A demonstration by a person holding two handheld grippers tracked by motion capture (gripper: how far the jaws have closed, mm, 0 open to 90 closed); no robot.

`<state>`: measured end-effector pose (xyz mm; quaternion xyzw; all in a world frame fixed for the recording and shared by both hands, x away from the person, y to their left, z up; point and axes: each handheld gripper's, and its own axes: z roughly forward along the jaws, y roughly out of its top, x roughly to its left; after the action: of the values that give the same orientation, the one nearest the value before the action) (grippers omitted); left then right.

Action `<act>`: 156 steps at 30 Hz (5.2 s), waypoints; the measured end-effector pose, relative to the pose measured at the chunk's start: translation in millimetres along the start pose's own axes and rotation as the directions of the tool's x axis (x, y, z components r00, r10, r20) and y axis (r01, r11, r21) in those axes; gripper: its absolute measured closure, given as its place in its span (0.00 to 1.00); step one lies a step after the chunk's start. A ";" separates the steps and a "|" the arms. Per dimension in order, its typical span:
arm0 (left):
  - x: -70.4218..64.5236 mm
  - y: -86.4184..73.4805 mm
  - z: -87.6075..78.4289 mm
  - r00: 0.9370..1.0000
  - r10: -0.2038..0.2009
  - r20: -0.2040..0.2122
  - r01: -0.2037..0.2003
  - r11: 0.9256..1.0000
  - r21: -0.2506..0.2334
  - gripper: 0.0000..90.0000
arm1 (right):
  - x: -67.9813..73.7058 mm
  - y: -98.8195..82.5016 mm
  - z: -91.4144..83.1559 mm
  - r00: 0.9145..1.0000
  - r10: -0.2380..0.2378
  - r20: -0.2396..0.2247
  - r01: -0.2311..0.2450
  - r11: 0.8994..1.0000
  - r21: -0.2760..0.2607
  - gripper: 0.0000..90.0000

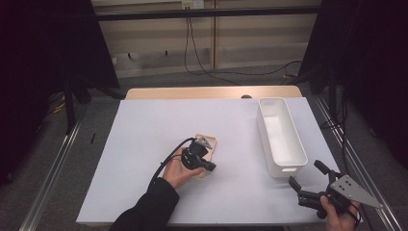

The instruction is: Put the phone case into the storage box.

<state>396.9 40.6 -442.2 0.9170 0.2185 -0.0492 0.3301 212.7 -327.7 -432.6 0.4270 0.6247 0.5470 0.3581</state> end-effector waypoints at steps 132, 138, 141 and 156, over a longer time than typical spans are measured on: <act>-13.4 -52.4 -92.8 0.969 -0.089 -0.231 -0.032 0.879 -0.476 0.04 | 0.9 0.7 -0.3 1.000 -0.006 -0.004 0.006 1.000 0.000 0.00; -7.4 -59.9 -101.8 0.957 -0.126 -0.261 -0.018 0.874 -0.485 0.04 | 1.0 0.6 -0.4 1.000 -0.007 -0.006 0.007 1.000 0.000 0.00; -5.2 -62.7 -104.4 0.954 -0.132 -0.271 -0.017 0.874 -0.485 0.04 | 1.0 0.6 -0.2 1.000 -0.006 -0.005 0.006 1.000 0.000 0.00; 4.9 -79.8 -122.9 0.942 -0.178 -0.283 0.007 0.858 -0.514 0.04 | 1.4 0.8 0.1 1.000 -0.003 -0.005 0.003 1.000 -0.001 0.00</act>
<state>360.1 174.2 -394.4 0.7820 0.3189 0.1436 0.5160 212.3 -326.3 -431.8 0.4247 0.6257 0.5479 0.3577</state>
